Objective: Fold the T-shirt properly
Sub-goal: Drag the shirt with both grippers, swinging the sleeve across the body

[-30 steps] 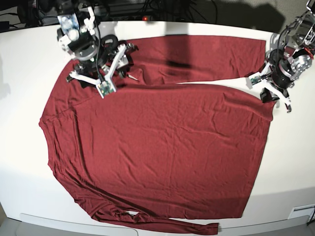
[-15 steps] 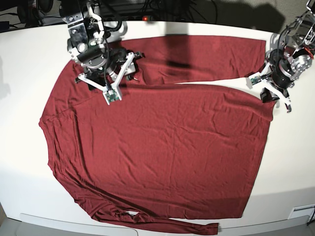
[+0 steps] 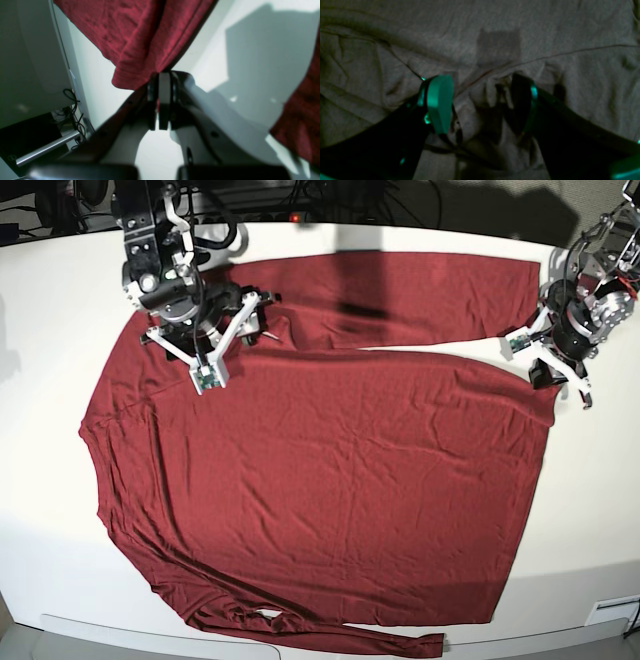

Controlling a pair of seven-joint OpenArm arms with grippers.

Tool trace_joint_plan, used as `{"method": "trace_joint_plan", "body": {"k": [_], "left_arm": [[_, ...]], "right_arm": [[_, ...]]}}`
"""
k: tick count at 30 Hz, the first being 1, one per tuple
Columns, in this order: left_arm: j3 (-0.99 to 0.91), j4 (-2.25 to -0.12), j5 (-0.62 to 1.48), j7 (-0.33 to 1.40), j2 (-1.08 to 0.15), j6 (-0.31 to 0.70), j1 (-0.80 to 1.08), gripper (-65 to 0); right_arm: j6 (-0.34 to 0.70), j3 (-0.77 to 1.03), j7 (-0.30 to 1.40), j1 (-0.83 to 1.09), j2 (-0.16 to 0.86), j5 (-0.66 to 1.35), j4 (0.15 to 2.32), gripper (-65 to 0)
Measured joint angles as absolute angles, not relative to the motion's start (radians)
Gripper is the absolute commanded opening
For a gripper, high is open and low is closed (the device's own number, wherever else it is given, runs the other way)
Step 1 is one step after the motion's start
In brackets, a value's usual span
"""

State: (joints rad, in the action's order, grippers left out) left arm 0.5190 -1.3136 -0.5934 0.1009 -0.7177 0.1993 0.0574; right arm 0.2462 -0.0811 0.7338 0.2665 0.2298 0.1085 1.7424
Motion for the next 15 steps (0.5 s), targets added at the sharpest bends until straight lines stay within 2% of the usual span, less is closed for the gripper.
{"method": "trace_joint_plan", "body": {"k": [2, 5, 7, 9, 10, 15], "left_arm": [[0.519, -1.314, -0.593, 0.101, -0.718, 0.199, 0.058, -65.0], [0.519, -1.314, -0.593, 0.101, -0.718, 0.199, 0.057, -65.0], [0.519, -1.314, -0.593, 0.101, -0.718, 0.199, 0.057, -65.0], [0.519, -1.314, -0.593, 0.101, -0.718, 0.199, 0.057, -65.0], [0.519, -1.314, -0.593, 0.101, -0.718, 0.199, 0.057, -65.0], [0.519, -1.314, -0.593, 0.106, -0.717, 0.199, 0.057, -65.0]], "right_arm": [[0.246, -0.081, 0.735, 0.266, 0.23, 0.109, 1.743, -31.9], [0.246, -0.081, 0.735, 0.266, 0.23, 0.109, 1.742, -38.5], [0.247, -0.081, 0.739, 0.266, 0.23, 0.109, 1.743, -49.2], [0.247, -0.081, 0.738, 0.266, 0.23, 0.108, 1.742, -63.1], [0.248, -0.081, 0.731, 0.266, 0.23, 0.106, 1.743, -65.0], [0.248, -0.081, 0.68, 0.266, 0.23, 0.105, 1.743, -65.0]]}}
